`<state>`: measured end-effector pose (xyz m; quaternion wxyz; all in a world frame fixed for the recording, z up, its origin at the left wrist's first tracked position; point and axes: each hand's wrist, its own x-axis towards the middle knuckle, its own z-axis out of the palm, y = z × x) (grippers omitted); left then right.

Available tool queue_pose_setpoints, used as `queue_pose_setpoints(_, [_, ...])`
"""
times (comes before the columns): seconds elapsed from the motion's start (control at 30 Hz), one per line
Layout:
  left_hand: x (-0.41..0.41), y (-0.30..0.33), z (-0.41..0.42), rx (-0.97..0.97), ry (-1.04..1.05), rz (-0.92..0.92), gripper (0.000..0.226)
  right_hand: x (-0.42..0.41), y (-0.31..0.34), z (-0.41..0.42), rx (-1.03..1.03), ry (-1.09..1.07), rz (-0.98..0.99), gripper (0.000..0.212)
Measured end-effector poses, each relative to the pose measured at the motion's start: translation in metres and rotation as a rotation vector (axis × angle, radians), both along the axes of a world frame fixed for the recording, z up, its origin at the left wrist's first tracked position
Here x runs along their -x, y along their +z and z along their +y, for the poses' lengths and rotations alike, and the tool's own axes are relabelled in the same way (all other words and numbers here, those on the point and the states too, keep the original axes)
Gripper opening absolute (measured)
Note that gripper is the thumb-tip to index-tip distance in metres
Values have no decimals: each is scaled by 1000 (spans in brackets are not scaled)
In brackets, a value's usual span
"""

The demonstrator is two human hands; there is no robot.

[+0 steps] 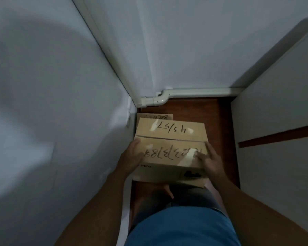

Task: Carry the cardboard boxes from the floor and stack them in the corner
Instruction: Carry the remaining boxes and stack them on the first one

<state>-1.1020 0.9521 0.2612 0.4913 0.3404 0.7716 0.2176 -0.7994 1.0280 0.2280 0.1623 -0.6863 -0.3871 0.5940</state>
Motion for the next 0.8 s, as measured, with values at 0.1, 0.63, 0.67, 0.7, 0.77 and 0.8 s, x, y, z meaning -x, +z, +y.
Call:
queue_pose_setpoints(0.1, [31, -33, 37, 24, -19, 12, 62, 24, -25, 42, 16, 22, 17, 62])
queue_pose_setpoints(0.63, [117, -382, 111, -18, -85, 213, 77, 145, -362, 129, -12, 173, -41, 86])
queue_pose_setpoints(0.67, [114, -384, 111, -41, -111, 269, 79, 144, -366, 123, -4, 177, -45, 89])
queue_pose_setpoints(0.7, [110, -384, 112, -47, -146, 327, 84, 144, -368, 120, -3, 177, -45, 91])
queue_pose_setpoints(0.77, [105, -383, 115, -13, -208, 407, 99, 149, -370, 117, -20, 191, -61, 95])
queue_pose_setpoints(0.8, [104, -383, 118, -11, -243, 422, 106, 152, -369, 118, -34, 213, -89, 98])
